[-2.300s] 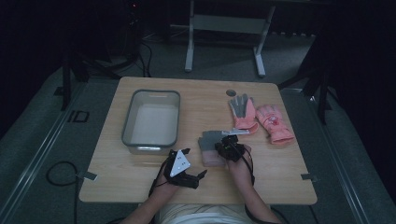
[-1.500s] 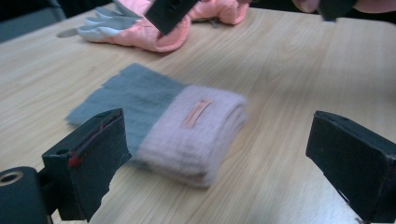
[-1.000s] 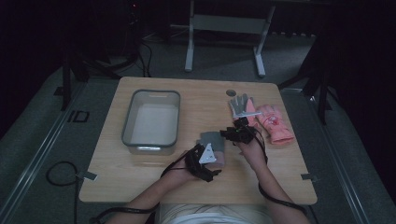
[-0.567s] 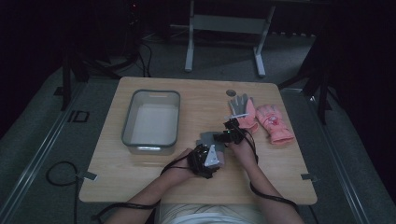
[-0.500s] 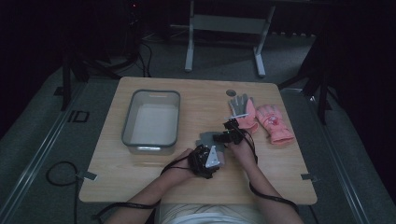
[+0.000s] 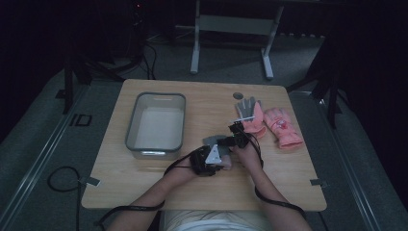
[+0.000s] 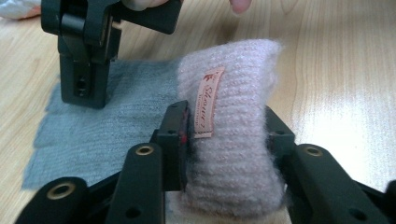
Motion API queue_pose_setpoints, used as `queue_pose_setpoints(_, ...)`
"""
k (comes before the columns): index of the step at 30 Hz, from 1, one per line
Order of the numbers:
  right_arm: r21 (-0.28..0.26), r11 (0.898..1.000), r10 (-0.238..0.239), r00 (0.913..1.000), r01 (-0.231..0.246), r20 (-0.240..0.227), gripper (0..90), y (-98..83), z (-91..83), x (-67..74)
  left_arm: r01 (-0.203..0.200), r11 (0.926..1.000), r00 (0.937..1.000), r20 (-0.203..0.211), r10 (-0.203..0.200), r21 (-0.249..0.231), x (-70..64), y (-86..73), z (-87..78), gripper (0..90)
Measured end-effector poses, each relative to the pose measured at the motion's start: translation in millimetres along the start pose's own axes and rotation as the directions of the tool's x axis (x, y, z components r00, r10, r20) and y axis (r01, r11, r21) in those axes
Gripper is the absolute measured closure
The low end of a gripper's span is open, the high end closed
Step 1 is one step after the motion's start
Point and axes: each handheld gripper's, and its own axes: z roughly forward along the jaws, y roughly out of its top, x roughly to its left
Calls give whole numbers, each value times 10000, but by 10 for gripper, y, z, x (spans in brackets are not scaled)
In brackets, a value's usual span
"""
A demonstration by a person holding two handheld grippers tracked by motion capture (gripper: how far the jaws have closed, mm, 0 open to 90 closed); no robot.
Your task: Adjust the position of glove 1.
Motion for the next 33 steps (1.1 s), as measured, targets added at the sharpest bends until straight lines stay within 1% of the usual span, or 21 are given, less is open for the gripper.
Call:
queue_pose_setpoints(3, 173, 9998, 53, 9983, -43, -588, 634, 16, 26, 27, 83, 10000, 10000, 45, -83, 3, 6, 1, -7, 630)
queue_pose_setpoints(4, 164, 9999, 27, 9977, -16, -670, 664, 19, 29, 35, 76, 10000, 10000, 24, -76, 17, 3, 4, -8, 632)
queue_pose_setpoints(5, 150, 9999, 31, 9971, -20, -756, 697, 21, 30, 48, 181, 9998, 9998, 36, -181, 22, 7, 6, -10, 633)
queue_pose_setpoints(7, -46, 9999, -162, 9977, 159, -661, 727, 22, 12, 89, 383, 9993, 9993, 57, -383, -17, 14, 7, -14, 637)
queue_pose_setpoints(8, -46, 9999, -162, 9977, 159, -661, 727, 22, 12, 89, 383, 9993, 9993, 57, -383, -17, 14, 7, -14, 638)
queue_pose_setpoints(9, -104, 9998, -181, 9977, 174, -646, 732, 23, 1, 101, 495, 9988, 9987, 86, -495, 39, 29, 20, -34, 638)
queue_pose_setpoints(10, -324, 9991, -296, 9973, 274, -678, 739, 37, -46, 120, 429, 9990, 9991, 29, -430, 121, 33, 33, -47, 647)
queue_pose_setpoints(12, -460, 9985, -323, 9966, 289, -762, 740, 64, -113, 126, 397, 9991, 9992, 0, -398, 170, 46, 69, -77, 655)
queue_pose_setpoints(13, -552, 9980, -352, 9962, 309, -791, 740, 79, -147, 131, 300, 9994, 9995, -51, -299, 190, 52, 93, -98, 657)
queue_pose_setpoints(15, -713, 9967, -452, 9960, 397, -765, 741, 107, -216, 142, 301, 9995, 9995, -57, -301, 85, 74, 150, -152, 660)
queue_pose_setpoints(17, -898, 9950, -497, 9957, 426, -783, 741, 135, -288, 150, 145, 9999, 9998, -99, -144, 95, 93, 213, -213, 662)
queue_pose_setpoints(20, -1134, 9931, -417, 9944, 306, -972, 742, 181, -392, 148, 27, 9999, 9999, -114, -25, 121, 129, 293, -291, 666)
queue_pose_setpoints(22, -1281, 9912, -473, 9940, 345, -984, 742, 212, -450, 158, 13, 9999, 10000, -57, -12, 142, 167, 347, -340, 668)
queue_pose_setpoints(24, -1413, 9894, -490, 9938, 346, -999, 743, 250, -494, 172, -162, 9996, 9998, -119, 165, 223, 203, 401, -390, 668)
queue_pose_setpoints(25, -1497, 9882, -472, 9939, 319, -997, 742, 271, -515, 177, -166, 9996, 9998, -58, 168, 243, 228, 425, -416, 669)
queue_pose_setpoints(28, -1632, 9857, -590, 9937, 428, -956, 743, 332, -571, 210, -262, 9991, 9996, 98, 259, 319, 303, 494, -502, 671)
queue_pose_setpoints(30, -1712, 9841, -639, 9933, 468, -959, 742, 368, -604, 232, -370, 9986, 9992, 138, 365, 376, 344, 525, -549, 672)
queue_pose_setpoints(32, -1770, 9831, -643, 9931, 462, -980, 742, 385, -616, 236, -353, 9986, 9992, 178, 346, 384, 362, 535, -571, 672)
queue_pose_setpoints(33, -1799, 9827, -624, 9929, 434, -1014, 742, 400, -624, 243, -360, 9987, 9992, 206, 352, 370, 395, 548, -612, 672)
